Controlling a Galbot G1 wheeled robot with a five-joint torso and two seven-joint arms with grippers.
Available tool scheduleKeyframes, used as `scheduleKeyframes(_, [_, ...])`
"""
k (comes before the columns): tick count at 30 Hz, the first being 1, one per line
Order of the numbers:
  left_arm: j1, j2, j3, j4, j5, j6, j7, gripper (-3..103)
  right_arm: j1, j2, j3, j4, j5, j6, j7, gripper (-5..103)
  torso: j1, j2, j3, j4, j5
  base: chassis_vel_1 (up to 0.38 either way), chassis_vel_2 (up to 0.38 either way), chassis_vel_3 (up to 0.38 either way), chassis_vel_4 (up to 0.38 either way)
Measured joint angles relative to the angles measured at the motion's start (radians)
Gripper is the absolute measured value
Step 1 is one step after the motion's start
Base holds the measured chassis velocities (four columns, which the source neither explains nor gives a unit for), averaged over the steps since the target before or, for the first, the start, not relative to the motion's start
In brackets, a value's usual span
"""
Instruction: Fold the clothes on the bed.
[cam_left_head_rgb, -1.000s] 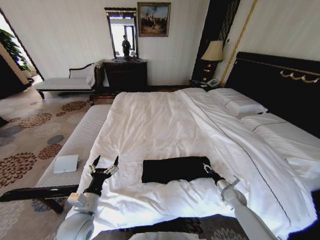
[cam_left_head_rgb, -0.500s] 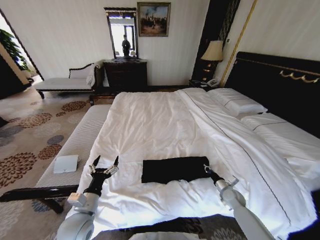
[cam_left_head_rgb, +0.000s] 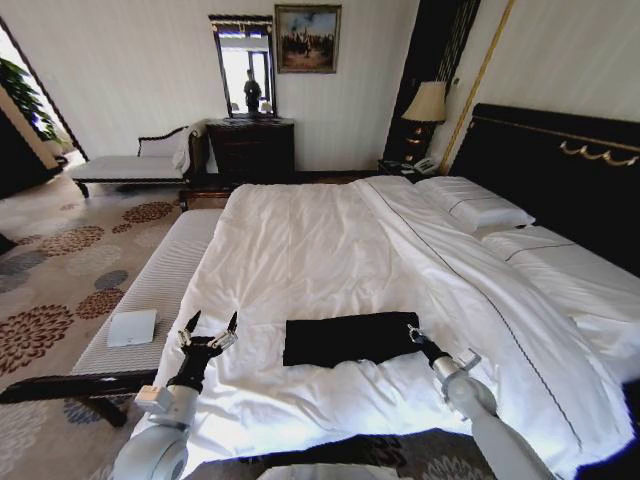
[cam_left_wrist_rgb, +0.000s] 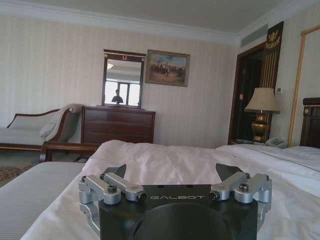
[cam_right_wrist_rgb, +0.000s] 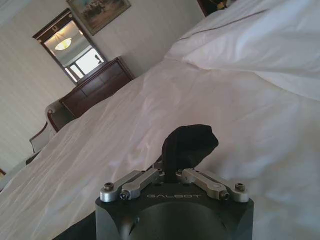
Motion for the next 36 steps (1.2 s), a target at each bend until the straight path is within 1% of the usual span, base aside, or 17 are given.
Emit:
scheduleKeyframes(5, [0.0,0.0,0.0,0.0,0.0,0.0,0.0,100,-0.009,0.008,-0.002,0.064,-0.02,-0.001,0.013,3,0.0,0.0,0.0,0.0,0.0001,0.0,0.0,0.0,0.0])
scheduleKeyframes(9, [0.0,0.0,0.0,0.0,0.0,0.0,0.0,100,-0.015,0.024,-0.022,0.155,-0.037,-0.012,0.038,3,0.0,0.0,0.0,0.0001,-0.0001,0.0,0.0,0.0,0.0])
scheduleKeyframes(16, [0.0,0.0,0.0,0.0,0.0,0.0,0.0,100,-0.014,0.041,-0.048,0.211,-0.039,-0.023,0.063,3,0.0,0.0,0.0,0.0001,-0.0001,0.0,0.0,0.0,0.0])
scheduleKeyframes(21, [0.0,0.0,0.0,0.0,0.0,0.0,0.0,100,-0.011,0.058,-0.08,0.249,-0.031,-0.031,0.097,3,0.0,0.0,0.0,0.0001,-0.0001,0.0,0.0,0.0,0.0])
scheduleKeyframes(25, [0.0,0.0,0.0,0.0,0.0,0.0,0.0,100,-0.01,0.091,-0.12,0.285,-0.025,-0.039,0.123,3,0.0,0.0,0.0,0.0001,0.0,0.0,0.0,0.0,0.0])
scheduleKeyframes(26, [0.0,0.0,0.0,0.0,0.0,0.0,0.0,100,-0.005,0.11,-0.144,0.292,-0.028,-0.04,0.136,3,0.0,0.0,0.0,0.0001,-0.0003,0.0,0.0,0.0,0.0])
scheduleKeyframes(27, [0.0,0.0,0.0,0.0,0.0,0.0,0.0,100,-0.005,0.11,-0.144,0.292,-0.028,-0.04,0.136,3,0.0,0.0,0.0,0.0001,-0.0003,0.0,0.0,0.0,0.0])
scheduleKeyframes(32, [0.0,0.0,0.0,0.0,0.0,0.0,0.0,100,0.019,0.17,-0.228,0.294,-0.071,-0.04,0.164,3,0.0,0.0,0.0,0.0002,-0.0002,0.0,0.0,0.0,0.0])
scheduleKeyframes(33, [0.0,0.0,0.0,0.0,0.0,0.0,0.0,100,0.019,0.17,-0.228,0.294,-0.071,-0.04,0.164,3,0.0,0.0,0.0,0.0002,-0.0002,0.0,0.0,0.0,0.0])
scheduleKeyframes(36, [0.0,0.0,0.0,0.0,0.0,0.0,0.0,100,0.036,0.201,-0.271,0.29,-0.08,-0.04,0.173,3,0.0,0.0,0.0,0.0002,-0.0001,0.0,0.0,0.0,0.0])
